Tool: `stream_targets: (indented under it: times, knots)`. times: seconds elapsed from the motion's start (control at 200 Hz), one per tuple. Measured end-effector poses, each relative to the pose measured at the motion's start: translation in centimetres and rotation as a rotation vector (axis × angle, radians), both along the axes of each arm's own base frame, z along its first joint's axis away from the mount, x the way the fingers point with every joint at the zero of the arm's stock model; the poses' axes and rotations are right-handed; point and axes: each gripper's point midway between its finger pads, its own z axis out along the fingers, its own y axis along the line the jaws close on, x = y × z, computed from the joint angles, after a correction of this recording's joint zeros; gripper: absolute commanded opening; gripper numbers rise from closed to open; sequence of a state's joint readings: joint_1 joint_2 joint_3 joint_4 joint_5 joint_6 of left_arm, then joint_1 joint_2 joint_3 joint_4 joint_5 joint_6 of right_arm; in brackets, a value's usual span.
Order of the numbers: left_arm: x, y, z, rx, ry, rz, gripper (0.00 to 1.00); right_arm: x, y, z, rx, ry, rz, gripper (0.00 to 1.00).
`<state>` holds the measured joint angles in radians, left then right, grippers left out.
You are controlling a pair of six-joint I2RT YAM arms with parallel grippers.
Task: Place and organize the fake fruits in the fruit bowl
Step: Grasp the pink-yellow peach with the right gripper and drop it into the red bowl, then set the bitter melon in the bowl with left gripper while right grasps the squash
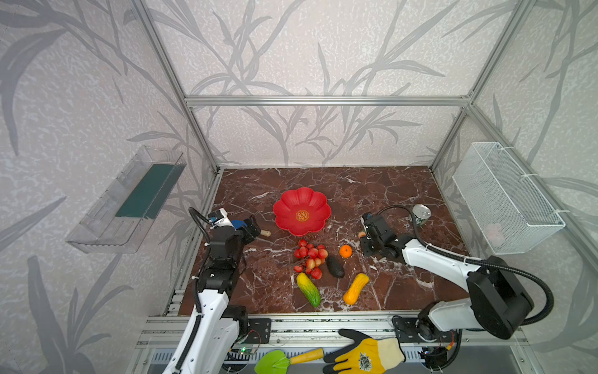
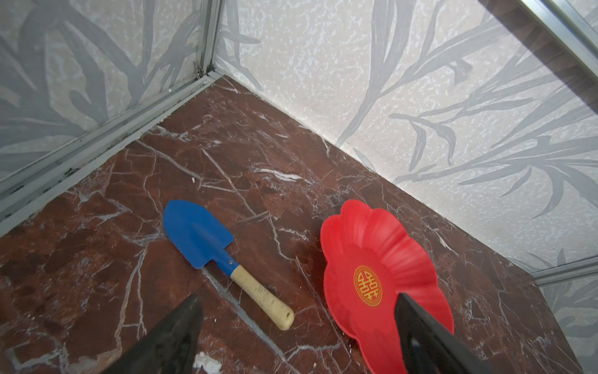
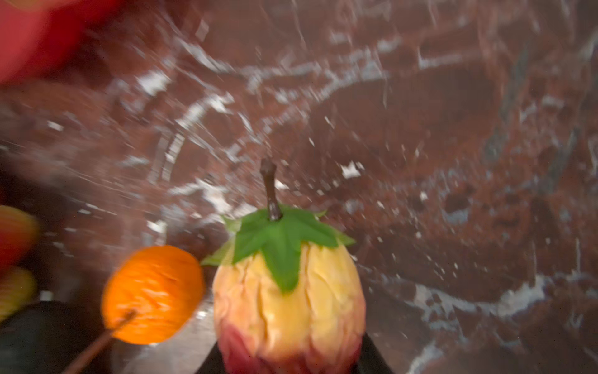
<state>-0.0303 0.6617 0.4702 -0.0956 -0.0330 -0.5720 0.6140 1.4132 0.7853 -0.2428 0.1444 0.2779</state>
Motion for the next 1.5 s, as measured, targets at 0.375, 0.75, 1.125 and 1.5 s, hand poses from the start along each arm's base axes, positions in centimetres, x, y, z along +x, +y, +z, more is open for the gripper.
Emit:
stream_targets:
  times: [0.375, 0.75, 1.125, 1.5]
  knots:
    - [-3.4, -2.1, 0.4, -0.085, 0.018, -0.106, 0.87, 11.3, 15.9, 4.5, 0.130, -0.091, 0.265, 0.26]
    - [-6.2, -6.2, -1.4, -0.233, 0.124, -0.259, 0.79, 14.6, 19.4, -4.5, -0.013, 0.059, 0.332, 0.53]
    - [-8.7, -14.2, -6.4, -0.168, 0.341, -0.495, 0.78, 12.7, 17.3, 4.7, 0.088, -0.083, 0.303, 0.99]
    - [-13.9, -19.5, -9.6, -0.072, 0.463, -0.648, 0.80, 5.3, 6.0, 13.5, 0.278, -0.307, 0.123, 0.99]
